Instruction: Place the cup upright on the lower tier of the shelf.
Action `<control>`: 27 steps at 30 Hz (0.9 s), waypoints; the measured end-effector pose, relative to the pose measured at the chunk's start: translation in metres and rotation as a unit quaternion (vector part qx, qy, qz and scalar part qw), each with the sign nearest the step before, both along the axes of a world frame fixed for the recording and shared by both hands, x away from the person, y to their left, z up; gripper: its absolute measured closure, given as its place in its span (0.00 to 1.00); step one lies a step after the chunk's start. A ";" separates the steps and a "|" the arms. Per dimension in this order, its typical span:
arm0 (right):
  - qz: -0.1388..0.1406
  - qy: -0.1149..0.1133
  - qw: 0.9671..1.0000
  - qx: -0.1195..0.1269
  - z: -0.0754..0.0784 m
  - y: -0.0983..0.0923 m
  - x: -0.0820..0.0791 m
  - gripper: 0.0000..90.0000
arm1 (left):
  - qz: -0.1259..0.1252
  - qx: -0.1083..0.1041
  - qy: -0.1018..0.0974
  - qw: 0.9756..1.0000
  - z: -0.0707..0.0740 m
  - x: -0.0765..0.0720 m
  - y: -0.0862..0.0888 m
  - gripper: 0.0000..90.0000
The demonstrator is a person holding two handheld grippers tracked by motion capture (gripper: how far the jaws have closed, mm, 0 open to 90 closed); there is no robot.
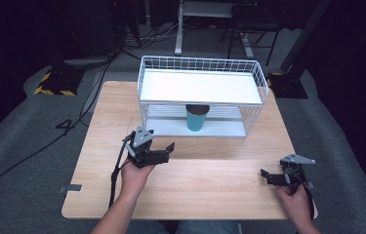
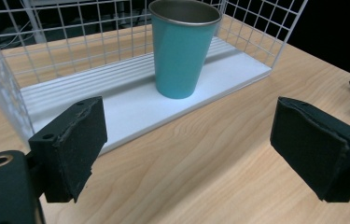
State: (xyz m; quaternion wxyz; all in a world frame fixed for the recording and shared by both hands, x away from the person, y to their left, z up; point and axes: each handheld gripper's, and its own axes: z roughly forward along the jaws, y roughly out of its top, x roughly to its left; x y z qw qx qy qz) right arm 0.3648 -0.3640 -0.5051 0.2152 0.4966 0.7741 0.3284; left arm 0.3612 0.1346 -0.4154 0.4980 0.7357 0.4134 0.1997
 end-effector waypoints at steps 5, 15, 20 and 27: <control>0.000 0.000 1.000 0.000 0.000 0.000 0.000 0.07 | -0.003 0.009 -0.005 1.000 0.000 -0.017 0.015 0.13; 0.000 0.000 1.000 0.000 0.000 0.000 0.000 0.07 | -0.006 0.006 0.007 1.000 -0.011 -0.046 0.049 0.14; 0.000 0.000 1.000 0.000 0.000 0.000 0.000 0.07 | 0.004 0.028 0.015 0.999 -0.023 -0.052 0.058 0.14; 0.000 0.000 1.000 0.000 0.000 0.000 0.000 0.07 | 0.012 0.030 0.042 0.999 -0.041 -0.056 0.076 0.14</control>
